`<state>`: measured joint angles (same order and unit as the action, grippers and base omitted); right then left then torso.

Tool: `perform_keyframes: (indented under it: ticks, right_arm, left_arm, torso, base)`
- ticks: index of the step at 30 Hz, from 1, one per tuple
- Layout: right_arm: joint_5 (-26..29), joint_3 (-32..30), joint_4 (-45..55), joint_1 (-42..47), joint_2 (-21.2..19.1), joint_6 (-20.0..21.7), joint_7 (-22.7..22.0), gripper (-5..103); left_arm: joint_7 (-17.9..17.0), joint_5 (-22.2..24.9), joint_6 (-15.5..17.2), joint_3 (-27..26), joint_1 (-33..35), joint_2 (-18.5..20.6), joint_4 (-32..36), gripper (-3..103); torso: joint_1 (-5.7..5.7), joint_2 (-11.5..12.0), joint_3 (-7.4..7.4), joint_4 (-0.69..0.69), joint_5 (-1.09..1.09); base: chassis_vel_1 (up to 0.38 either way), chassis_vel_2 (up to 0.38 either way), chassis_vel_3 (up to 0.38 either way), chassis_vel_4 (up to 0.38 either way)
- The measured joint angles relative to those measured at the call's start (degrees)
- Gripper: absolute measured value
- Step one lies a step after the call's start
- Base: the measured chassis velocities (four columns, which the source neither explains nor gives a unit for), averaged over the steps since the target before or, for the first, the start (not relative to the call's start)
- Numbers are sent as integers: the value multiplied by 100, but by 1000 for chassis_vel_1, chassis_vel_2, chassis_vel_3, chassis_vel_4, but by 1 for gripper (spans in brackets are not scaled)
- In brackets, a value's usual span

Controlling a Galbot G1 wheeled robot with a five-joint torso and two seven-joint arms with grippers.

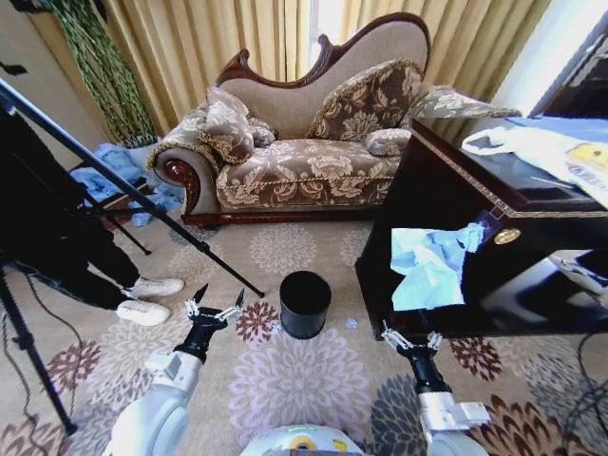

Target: Place a garbage bag over the trash bin.

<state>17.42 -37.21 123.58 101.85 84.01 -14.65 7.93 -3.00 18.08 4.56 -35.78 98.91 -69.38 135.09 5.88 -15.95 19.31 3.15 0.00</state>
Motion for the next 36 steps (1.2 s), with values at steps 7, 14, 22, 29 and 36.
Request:
perform_keyframes:
  ticks: [7,14,22,29,36]
  right_arm:
    - [-1,-3,2,-18,9,-5,0,100]
    - [-17,-11,4,-16,27,-30,1,100]
    - [-28,-27,3,-16,36,-57,-26,100]
    - [-25,-51,8,-7,30,-67,-46,100]
    - [-43,-40,-66,7,14,-88,-62,100]
  left_arm:
    - [0,296,64,7,-15,45,50,100]
    - [-1,562,201,40,-55,143,118,100]
    - [7,533,216,80,-80,192,80,100]
    - [5,670,218,125,-121,236,46,100]
    - [-21,1631,451,302,-410,466,-144,100]
  torso:
    - [0,0,0,0,0]
    - [0,0,0,0,0]
    - [0,0,0,0,0]
    - [0,0,0,0,0]
    - [0,0,0,0,0]
  base:
    - [0,0,0,0]
    - [0,0,0,0]
    - [0,0,0,0]
    - [0,0,0,0]
    - [0,0,0,0]
